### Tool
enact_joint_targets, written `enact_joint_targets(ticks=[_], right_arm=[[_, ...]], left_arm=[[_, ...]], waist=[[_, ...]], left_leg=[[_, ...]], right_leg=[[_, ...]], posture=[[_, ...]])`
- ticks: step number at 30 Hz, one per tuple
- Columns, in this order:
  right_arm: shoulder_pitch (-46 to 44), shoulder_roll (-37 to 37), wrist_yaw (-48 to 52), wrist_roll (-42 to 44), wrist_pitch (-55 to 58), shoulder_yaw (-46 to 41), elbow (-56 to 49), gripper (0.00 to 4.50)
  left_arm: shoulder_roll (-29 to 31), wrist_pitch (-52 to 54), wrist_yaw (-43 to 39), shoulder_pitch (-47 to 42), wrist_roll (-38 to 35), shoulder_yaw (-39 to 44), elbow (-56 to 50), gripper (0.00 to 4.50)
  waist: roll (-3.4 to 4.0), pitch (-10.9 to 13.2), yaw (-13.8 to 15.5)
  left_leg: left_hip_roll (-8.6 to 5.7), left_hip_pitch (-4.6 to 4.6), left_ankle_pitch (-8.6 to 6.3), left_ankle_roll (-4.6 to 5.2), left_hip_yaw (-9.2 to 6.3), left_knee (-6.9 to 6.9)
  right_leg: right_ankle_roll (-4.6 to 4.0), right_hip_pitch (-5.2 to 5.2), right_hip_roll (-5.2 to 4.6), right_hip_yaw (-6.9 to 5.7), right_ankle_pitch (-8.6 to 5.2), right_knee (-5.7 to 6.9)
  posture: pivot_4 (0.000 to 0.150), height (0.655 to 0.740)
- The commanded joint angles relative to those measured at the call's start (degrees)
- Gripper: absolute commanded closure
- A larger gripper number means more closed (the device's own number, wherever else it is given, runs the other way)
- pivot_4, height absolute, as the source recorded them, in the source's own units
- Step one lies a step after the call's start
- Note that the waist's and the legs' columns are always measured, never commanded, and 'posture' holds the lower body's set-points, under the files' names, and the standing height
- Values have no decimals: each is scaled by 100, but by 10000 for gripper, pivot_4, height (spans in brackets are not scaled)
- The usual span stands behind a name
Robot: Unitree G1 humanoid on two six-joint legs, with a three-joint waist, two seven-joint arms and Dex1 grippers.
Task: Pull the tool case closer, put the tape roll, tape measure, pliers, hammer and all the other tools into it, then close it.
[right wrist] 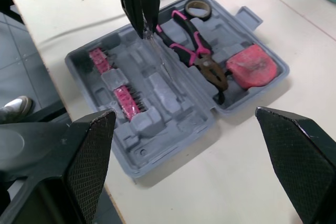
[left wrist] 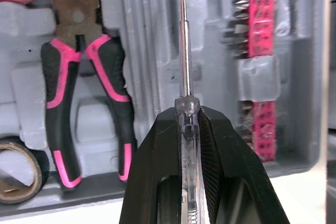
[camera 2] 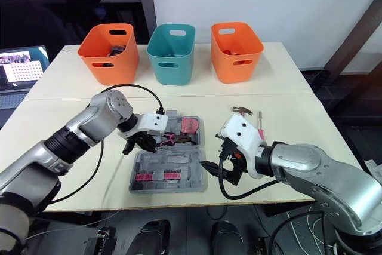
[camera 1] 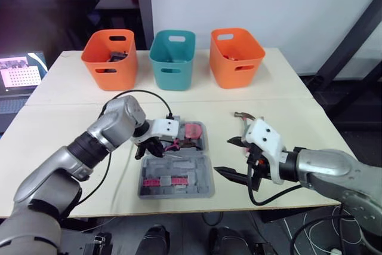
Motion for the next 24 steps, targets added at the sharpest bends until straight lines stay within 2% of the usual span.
enact_joint_targets(ticks=[1, 9, 16, 24], right_arm=[[-74, -60, -14, 15, -124, -52, -48, 0], [-101, -47, -38, 13, -123, -16, -29, 0], [-121, 55, 8, 254, -9, 23, 8, 0], [-259, 133, -97, 409, -8, 186, 65, 0]], left_arm=[[24, -156, 64, 17, 218, -2, -100, 44847], [-89, -228, 245, 73, 528, 14, 176, 44847], [-174, -98, 99, 226, 493, 38, -45, 44847], [-277, -114, 306, 275, 630, 58, 44, 44847]], waist=[[0, 0, 1], [0, 0, 3], [0, 0, 3], [0, 0, 0]], left_leg=[[0, 0, 0, 0, 0, 0], [0, 0, 0, 1, 0, 4], [0, 0, 0, 1, 0, 8], [1, 0, 0, 2, -2, 22]], right_leg=[[-2, 0, 0, 0, 1, 0], [-4, 1, 0, 0, 3, 3], [-8, 3, 0, 0, 5, 3], [-6, 5, 2, 0, 4, 9]], posture=[[1500, 7400], [1500, 7400], [1500, 7400], [1500, 7400]])
